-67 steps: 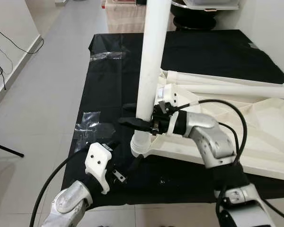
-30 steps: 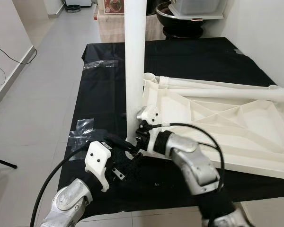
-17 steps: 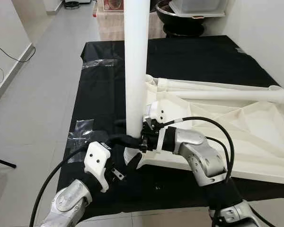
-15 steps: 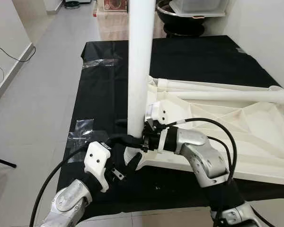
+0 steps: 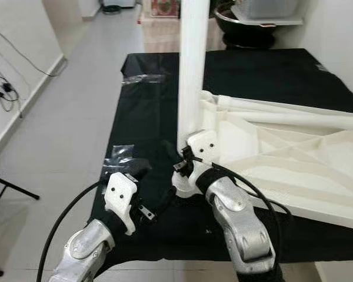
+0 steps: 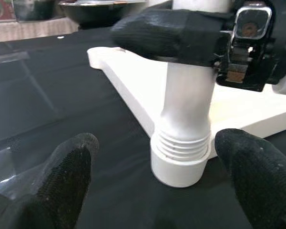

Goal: Building children table

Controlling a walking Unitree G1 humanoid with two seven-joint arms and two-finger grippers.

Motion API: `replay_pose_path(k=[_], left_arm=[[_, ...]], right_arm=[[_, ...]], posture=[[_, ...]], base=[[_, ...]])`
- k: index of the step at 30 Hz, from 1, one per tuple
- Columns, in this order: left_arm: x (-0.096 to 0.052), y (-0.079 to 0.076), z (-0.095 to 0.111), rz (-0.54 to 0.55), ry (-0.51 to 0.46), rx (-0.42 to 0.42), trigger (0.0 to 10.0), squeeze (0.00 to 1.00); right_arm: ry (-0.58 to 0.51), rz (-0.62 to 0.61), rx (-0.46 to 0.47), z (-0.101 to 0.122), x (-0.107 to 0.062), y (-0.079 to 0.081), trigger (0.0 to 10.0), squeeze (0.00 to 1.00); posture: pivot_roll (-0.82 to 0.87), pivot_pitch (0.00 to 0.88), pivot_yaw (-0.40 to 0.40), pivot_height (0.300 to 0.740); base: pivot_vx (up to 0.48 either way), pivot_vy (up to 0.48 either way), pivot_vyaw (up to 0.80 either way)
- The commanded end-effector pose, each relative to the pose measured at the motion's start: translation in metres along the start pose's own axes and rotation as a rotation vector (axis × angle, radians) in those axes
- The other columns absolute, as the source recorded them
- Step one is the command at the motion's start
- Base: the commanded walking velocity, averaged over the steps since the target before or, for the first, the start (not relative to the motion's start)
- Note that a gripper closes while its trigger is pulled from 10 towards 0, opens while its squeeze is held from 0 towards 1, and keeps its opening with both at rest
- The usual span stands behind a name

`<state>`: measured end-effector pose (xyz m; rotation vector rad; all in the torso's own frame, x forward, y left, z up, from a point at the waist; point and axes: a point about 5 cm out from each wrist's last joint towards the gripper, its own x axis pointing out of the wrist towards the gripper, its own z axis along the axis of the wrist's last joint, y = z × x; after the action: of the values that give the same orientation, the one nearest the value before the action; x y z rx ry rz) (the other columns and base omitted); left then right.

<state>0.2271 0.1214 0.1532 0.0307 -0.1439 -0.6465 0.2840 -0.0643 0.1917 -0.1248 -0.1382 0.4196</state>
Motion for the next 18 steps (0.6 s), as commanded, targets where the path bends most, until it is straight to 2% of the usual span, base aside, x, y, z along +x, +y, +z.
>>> replay_pose_path(k=[1, 4, 5, 6, 7, 8, 9, 10, 11, 12, 13, 14, 15, 16, 17, 18], left_arm=[[-0.002, 0.002, -0.004, 0.0, 0.025, 0.001, 10.0, 0.0], [-0.002, 0.003, -0.005, 0.005, 0.027, 0.007, 10.0, 0.0], [-0.002, 0.003, -0.005, 0.008, 0.027, 0.008, 10.0, 0.0], [-0.002, 0.003, -0.005, 0.01, 0.027, 0.009, 10.0, 0.0], [-0.002, 0.003, -0.005, 0.012, 0.027, 0.01, 10.0, 0.0], [-0.002, 0.004, -0.005, 0.013, 0.027, 0.01, 10.0, 0.0], [-0.002, 0.004, -0.005, 0.013, 0.028, 0.011, 10.0, 0.0], [-0.002, 0.004, -0.005, 0.013, 0.028, 0.011, 10.0, 0.0], [-0.002, 0.003, -0.006, 0.012, 0.031, 0.013, 10.0, 0.0], [-0.002, 0.003, -0.006, 0.009, 0.033, 0.014, 10.0, 0.0], [-0.002, 0.003, -0.006, 0.009, 0.033, 0.014, 10.0, 0.0], [-0.003, 0.002, -0.006, 0.002, 0.037, 0.01, 10.0, 0.0], [-0.003, 0.002, -0.006, 0.002, 0.037, 0.01, 10.0, 0.0], [-0.003, 0.001, -0.007, -0.006, 0.041, 0.002, 10.0, 0.0], [-0.003, 0.001, -0.007, -0.006, 0.041, 0.002, 10.0, 0.0], [-0.003, 0.0, -0.007, -0.018, 0.042, -0.008, 10.0, 0.0]], right_arm=[[0.082, -0.051, -0.037, -0.014, -0.005, -0.004, 0.0, 0.0], [0.072, -0.044, -0.029, -0.012, 0.003, -0.004, 0.0, 0.0], [0.066, -0.036, -0.028, -0.011, 0.005, -0.005, 3.7, 0.0], [0.062, -0.029, -0.027, -0.01, 0.007, -0.005, 3.7, 0.0], [0.042, -0.004, -0.004, -0.008, 0.009, -0.003, 10.0, 0.0], [0.027, 0.013, 0.013, -0.006, 0.01, -0.001, 10.0, 0.0], [0.009, 0.102, 0.058, -0.002, 0.011, 0.006, 10.0, 0.89], [0.009, 0.102, 0.058, -0.002, 0.011, 0.006, 10.0, 0.89], [-0.033, 0.264, 0.155, 0.005, 0.013, 0.012, 10.0, 1.0], [-0.056, 0.353, 0.206, 0.01, 0.013, 0.014, 10.0, 1.0], [-0.056, 0.353, 0.206, 0.01, 0.013, 0.014, 10.0, 1.0], [-0.085, 0.419, 0.218, 0.016, 0.015, 0.01, 10.0, 1.0], [-0.085, 0.419, 0.218, 0.016, 0.015, 0.01, 10.0, 1.0], [-0.113, 0.492, 0.221, 0.022, 0.016, 0.007, 10.0, 1.0], [-0.113, 0.492, 0.221, 0.022, 0.016, 0.007, 10.0, 1.0], [-0.129, 0.554, 0.199, 0.025, 0.019, 0.003, 10.0, 0.5]], posture=[[-0.02, 0.138, -0.002, 0.74], [-0.01, 0.133, -0.009, 0.74], [-0.01, 0.133, -0.009, 0.74], [-0.01, 0.131, -0.011, 0.74], [-0.01, 0.131, -0.011, 0.74], [-0.01, 0.131, -0.011, 0.74], [0.0, 0.128, -0.014, 0.74], [0.0, 0.128, -0.014, 0.74], [0.0, 0.125, -0.014, 0.74], [0.01, 0.121, -0.016, 0.74], [0.01, 0.121, -0.016, 0.74], [0.02, 0.118, -0.016, 0.74], [0.02, 0.118, -0.016, 0.74], [0.02, 0.118, -0.016, 0.74], [0.02, 0.118, -0.016, 0.74], [0.03, 0.106, -0.02, 0.74]], base=[[0.0, 0.0, 0.0], [0.0, 0.0, 0.0], [0.0, 0.0, 0.0], [0.0, 0.0, 0.0], [0.0, 0.0, 0.0], [0.0, 0.0, 0.0], [0.0, 0.0, 0.0], [0.0, 0.0, 0.0], [0.0, 0.0, 0.0], [0.0, 0.0, 0.0], [0.0, 0.0, 0.0], [0.0, 0.0, 0.0], [0.0, 0.0, 0.0], [0.0, 0.0, 0.0], [0.0, 0.0, 0.0], [0.0, 0.0, 0.0]])
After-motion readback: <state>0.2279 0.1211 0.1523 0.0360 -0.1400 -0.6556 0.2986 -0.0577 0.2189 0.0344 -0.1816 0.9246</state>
